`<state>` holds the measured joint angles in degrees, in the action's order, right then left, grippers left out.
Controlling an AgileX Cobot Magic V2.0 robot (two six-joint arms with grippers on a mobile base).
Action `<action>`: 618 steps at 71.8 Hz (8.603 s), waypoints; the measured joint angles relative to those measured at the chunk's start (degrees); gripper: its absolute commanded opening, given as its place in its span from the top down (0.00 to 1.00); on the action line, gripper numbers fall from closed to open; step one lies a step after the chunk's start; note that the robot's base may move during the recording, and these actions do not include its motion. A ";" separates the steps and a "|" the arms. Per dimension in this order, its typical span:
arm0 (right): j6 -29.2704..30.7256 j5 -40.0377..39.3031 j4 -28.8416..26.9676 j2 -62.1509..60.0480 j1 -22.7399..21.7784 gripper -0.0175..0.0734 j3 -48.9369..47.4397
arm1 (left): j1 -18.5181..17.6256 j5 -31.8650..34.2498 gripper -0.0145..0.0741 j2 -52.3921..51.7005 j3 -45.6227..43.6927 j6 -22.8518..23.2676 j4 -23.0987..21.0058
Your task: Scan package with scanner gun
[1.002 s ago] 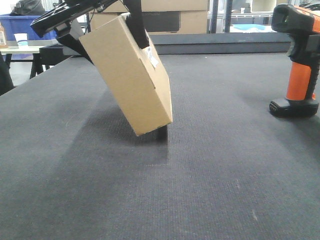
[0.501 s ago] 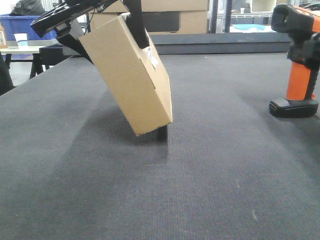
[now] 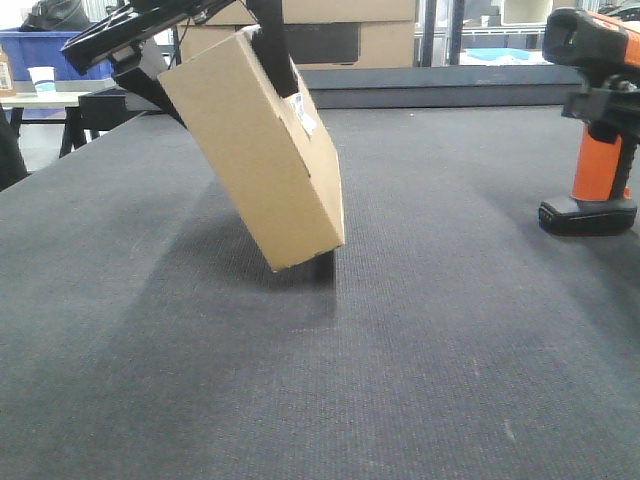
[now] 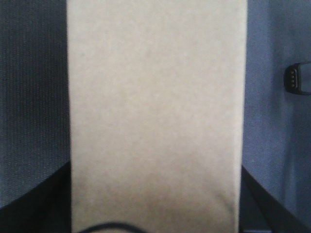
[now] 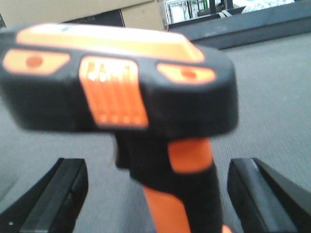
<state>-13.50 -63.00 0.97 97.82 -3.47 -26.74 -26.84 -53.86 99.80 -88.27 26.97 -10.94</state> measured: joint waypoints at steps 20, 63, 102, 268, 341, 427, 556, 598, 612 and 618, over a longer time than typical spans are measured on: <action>0.00 2.90 -1.56 0.87 0.23 0.27 -1.75 | 0.00 0.00 0.96 0.00 0.00 0.00 0.13; -0.10 6.44 -5.38 0.87 2.42 0.27 -5.57 | 0.00 0.11 0.96 0.00 0.00 -0.88 0.22; 0.00 6.82 -7.47 0.87 2.50 0.99 -5.72 | 0.00 0.11 0.96 0.00 0.00 -0.88 0.24; 10.47 7.24 -9.94 0.91 2.50 0.93 -7.01 | 0.00 2.07 0.96 0.00 0.13 -0.88 -5.09; 10.47 1.20 -9.17 -0.47 2.50 0.21 0.57 | 0.00 2.07 0.96 0.00 0.13 -0.88 -5.09; 10.37 42.84 -4.66 -61.75 2.50 0.99 17.50 | 16.63 -7.88 0.96 -6.21 4.93 -10.65 18.58; 10.37 52.36 -4.66 -64.39 2.50 0.99 17.60 | 16.63 3.63 0.70 -32.35 18.52 -8.95 18.69; 10.37 53.12 -4.56 -64.66 2.50 0.99 17.60 | 23.77 32.44 0.95 -61.99 53.89 -8.84 19.03; 10.37 53.26 -4.56 -67.46 2.50 0.99 17.60 | 24.06 32.56 0.95 -75.80 61.53 -8.84 19.03; 10.37 53.83 -4.56 -69.59 2.50 0.99 17.60 | 24.06 31.53 0.95 -81.51 63.23 -8.84 19.86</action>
<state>-3.13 -9.17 -3.59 28.23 -0.97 -9.14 -2.78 -22.33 18.29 -25.04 18.13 8.92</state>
